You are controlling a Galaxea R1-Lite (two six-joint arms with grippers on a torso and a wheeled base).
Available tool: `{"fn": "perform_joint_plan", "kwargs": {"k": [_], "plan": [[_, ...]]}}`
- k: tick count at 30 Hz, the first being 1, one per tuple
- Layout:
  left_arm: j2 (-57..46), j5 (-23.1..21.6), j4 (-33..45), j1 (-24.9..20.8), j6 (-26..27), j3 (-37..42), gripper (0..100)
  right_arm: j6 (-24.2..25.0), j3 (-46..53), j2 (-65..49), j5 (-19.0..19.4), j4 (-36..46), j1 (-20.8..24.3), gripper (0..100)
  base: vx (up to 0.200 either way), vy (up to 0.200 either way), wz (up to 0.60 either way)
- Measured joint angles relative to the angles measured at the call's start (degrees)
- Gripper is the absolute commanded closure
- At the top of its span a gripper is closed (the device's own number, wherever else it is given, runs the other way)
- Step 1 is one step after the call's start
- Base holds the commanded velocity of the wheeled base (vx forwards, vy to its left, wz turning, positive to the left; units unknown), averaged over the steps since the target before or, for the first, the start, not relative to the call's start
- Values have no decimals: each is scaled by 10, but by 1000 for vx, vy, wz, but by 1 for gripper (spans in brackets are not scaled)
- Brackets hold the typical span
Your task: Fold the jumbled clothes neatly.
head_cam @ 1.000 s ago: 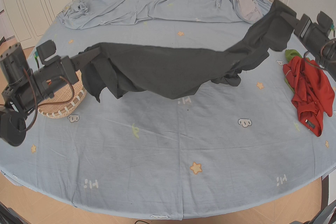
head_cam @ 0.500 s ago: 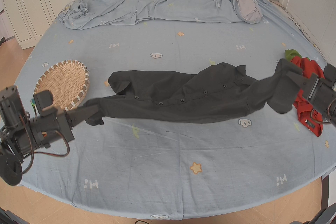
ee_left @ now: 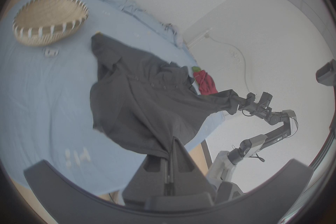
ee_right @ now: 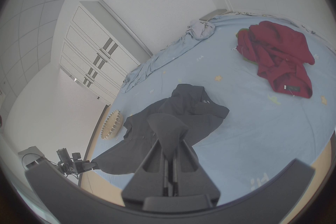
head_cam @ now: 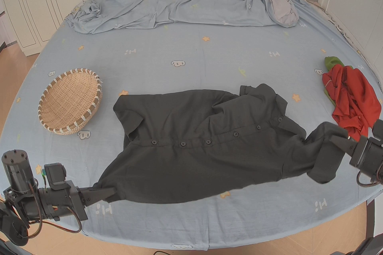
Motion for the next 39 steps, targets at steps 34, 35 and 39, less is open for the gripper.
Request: {"fn": "perform_joint_plan", "kwargs": {"k": [34, 35, 39], "plan": [[-63, -17, 206, 15, 13, 19, 0, 35, 85, -43, 0, 64, 10, 0, 0, 0, 0], [-71, -17, 207, 21, 13, 18, 0, 35, 77, -41, 0, 65, 7, 0, 0, 0, 0], [-90, -17, 209, 58, 13, -7, 0, 32, 32, -22, 2, 65, -7, 0, 0, 0, 0]]}}
